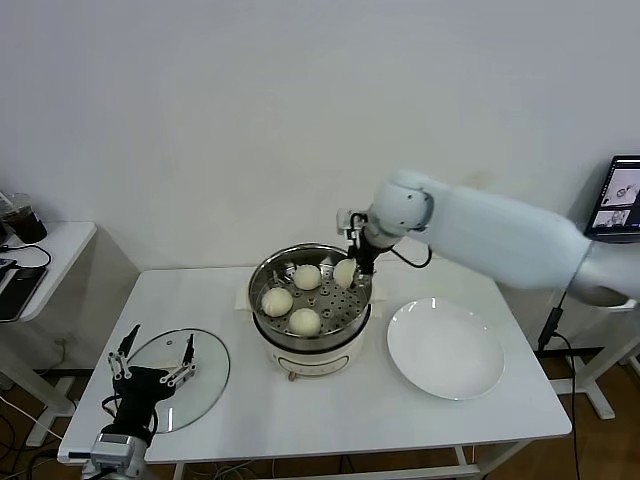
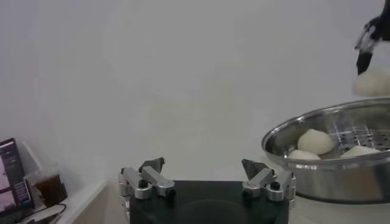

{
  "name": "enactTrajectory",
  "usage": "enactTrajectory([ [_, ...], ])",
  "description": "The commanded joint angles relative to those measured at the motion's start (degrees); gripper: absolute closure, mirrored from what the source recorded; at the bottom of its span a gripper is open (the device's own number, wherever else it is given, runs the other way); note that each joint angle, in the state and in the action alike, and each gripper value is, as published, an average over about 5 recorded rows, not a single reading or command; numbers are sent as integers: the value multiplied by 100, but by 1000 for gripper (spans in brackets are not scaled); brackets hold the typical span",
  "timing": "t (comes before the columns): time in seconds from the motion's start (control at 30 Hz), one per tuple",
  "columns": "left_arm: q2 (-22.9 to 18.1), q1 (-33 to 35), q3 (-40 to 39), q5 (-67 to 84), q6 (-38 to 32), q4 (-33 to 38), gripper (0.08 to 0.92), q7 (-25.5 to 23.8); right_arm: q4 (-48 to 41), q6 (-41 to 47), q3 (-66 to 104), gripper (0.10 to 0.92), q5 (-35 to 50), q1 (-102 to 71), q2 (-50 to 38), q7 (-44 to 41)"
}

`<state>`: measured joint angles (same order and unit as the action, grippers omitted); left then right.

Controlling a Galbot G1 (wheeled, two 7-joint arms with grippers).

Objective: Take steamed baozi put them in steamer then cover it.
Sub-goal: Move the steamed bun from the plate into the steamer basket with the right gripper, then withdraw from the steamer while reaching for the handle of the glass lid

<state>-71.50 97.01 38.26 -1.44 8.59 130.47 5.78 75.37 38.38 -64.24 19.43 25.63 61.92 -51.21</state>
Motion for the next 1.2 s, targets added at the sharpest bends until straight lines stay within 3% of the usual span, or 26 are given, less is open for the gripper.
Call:
enactTrajectory([
  [0.03, 8, -10, 9, 4, -4, -20, 177, -2, -551, 250, 65, 355, 68, -551, 544, 305],
  [0.43, -10, -42, -1, 1, -7, -53, 177, -1, -642, 302, 111, 348, -35, -692, 524, 337],
  [0.67, -11, -43, -2, -4, -9, -64, 177, 2, -488, 320, 375, 216, -32, -586, 353, 402],
  [0.77, -2, -51, 0, -2, -9, -56, 177, 2, -304, 320, 525, 204, 8, -389, 155, 392],
  [1.03, -1, -69, -39, -3, -5, -30, 177, -2, 904, 328, 1021, 203, 514, -85, -1027, 641],
  [1.2, 9, -81, -67, -3, -2, -5, 177, -5, 1963, 323, 1377, 203, 1122, -406, -1953, 1380],
])
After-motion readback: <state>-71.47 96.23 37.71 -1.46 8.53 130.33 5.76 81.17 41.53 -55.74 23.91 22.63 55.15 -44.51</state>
